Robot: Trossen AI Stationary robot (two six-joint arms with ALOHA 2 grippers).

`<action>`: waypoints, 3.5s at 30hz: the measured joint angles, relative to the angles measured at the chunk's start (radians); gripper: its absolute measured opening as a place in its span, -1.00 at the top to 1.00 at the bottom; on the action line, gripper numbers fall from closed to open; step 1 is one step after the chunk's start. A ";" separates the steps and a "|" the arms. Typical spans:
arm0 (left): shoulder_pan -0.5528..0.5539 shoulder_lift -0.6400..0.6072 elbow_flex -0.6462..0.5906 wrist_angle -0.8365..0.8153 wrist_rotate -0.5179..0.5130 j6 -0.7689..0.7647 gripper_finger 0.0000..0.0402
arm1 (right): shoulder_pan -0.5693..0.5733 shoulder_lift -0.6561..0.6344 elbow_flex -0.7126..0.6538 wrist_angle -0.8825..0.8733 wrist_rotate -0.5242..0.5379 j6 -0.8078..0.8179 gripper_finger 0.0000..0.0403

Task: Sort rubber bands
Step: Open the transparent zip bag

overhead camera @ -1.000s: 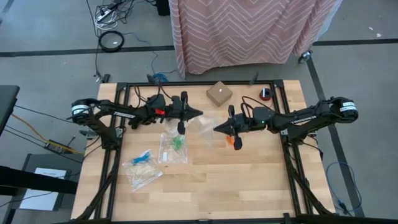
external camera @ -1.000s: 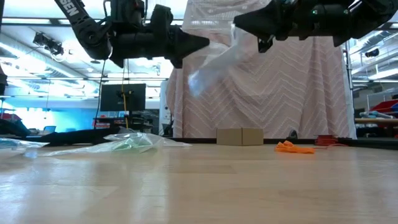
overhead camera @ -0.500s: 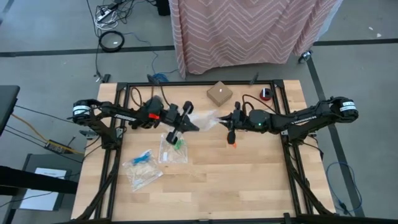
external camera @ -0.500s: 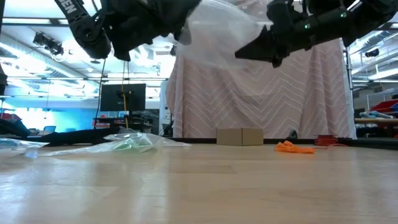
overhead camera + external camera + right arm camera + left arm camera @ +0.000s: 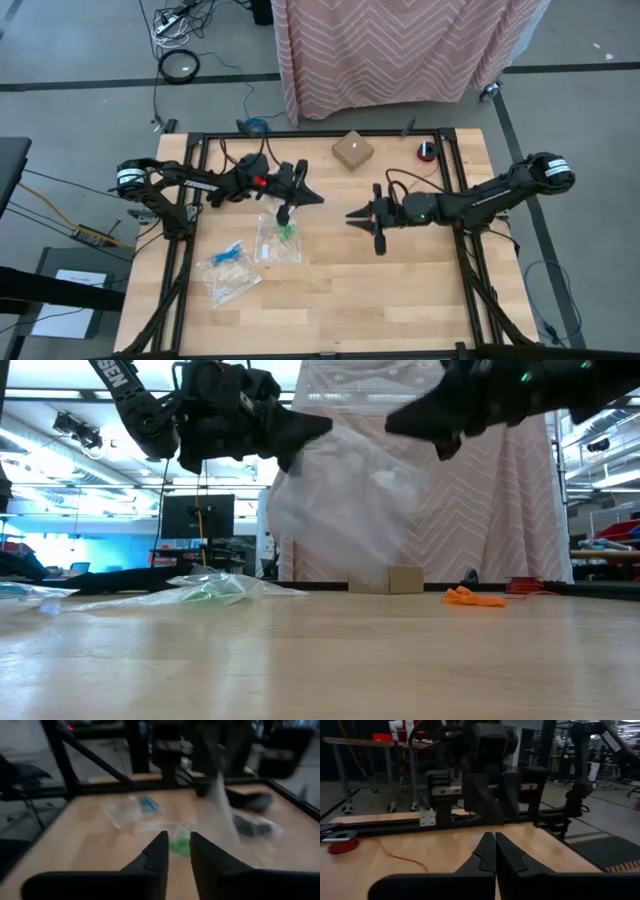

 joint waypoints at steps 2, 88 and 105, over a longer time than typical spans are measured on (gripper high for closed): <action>-0.001 0.000 0.000 -0.005 0.004 0.001 1.00 | 0.037 -0.002 0.000 0.047 0.065 -0.041 0.55; -0.035 0.008 0.002 0.011 -0.066 0.129 1.00 | -0.159 0.100 0.097 0.072 -0.068 -0.173 0.44; -0.035 0.008 0.002 0.014 -0.066 0.129 1.00 | -0.164 0.100 0.097 -0.002 -0.062 -0.143 0.44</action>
